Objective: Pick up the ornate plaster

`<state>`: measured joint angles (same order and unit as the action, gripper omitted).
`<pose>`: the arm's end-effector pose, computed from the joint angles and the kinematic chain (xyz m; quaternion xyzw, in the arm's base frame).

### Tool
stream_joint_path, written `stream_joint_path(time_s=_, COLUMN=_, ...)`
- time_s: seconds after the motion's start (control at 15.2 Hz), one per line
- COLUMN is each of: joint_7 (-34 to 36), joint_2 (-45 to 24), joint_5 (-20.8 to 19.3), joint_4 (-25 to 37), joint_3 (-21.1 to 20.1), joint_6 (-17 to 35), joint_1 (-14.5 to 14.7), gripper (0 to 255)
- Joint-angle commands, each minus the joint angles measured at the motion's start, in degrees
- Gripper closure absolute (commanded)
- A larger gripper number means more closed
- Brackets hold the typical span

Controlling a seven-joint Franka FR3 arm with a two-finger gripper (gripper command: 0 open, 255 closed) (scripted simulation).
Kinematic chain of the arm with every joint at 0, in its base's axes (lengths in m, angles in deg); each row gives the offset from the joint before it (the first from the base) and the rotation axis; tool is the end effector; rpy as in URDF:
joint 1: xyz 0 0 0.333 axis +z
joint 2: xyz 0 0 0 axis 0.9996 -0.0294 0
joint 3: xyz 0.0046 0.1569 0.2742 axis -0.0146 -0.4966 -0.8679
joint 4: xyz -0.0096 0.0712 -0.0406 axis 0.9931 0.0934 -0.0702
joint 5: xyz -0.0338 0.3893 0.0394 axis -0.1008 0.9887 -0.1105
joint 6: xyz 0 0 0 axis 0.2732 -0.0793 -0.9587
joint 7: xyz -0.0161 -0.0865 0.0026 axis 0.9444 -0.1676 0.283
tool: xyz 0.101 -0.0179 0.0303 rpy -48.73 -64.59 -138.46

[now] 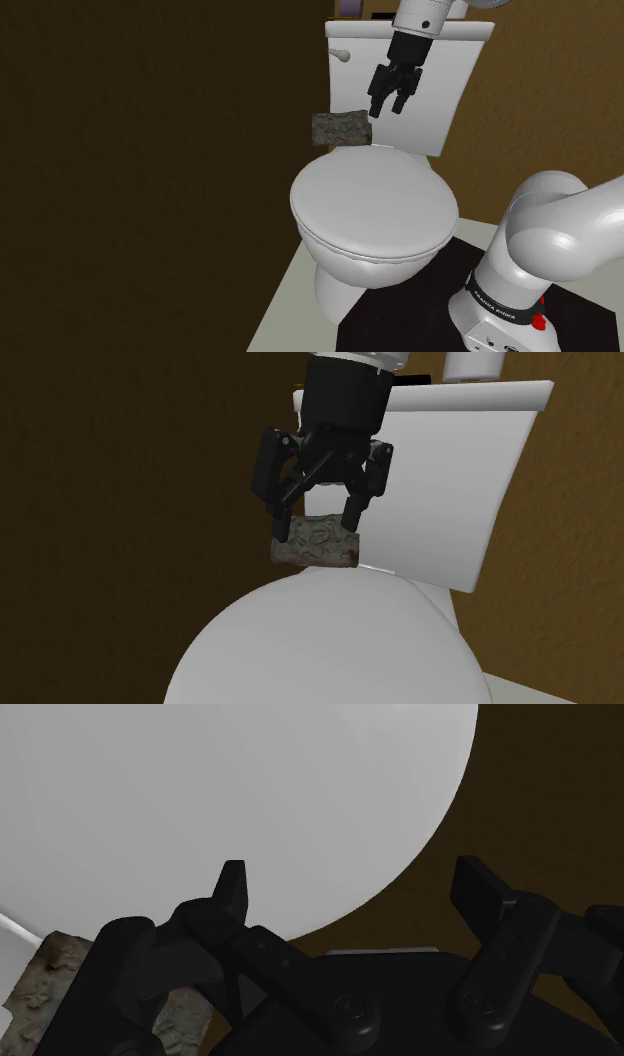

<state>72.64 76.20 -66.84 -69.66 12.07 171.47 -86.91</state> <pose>0.3149 -0.0143 0.5995 -0.9944 0.0508 -0.0710 0.0599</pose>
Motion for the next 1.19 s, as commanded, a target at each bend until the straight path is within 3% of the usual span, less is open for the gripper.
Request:
stream_joint_path(time_s=0.0, joint_7=0.0, joint_2=0.0, joint_5=0.0, joint_4=0.0, joint_3=0.0, joint_6=0.0, joint_1=0.0, gripper=0)
stream_joint_path(time_s=0.59, joint_7=-19.4, joint_2=-17.5, joint_5=-5.0, joint_4=9.3, joint_3=10.3, joint_6=4.3, joint_1=1.7, gripper=0)
stream_joint_path(time_s=1.12, joint_7=-36.5, joint_2=-36.4, joint_5=-4.0, joint_4=23.5, joint_3=17.1, joint_6=5.7, joint_1=3.2, gripper=0)
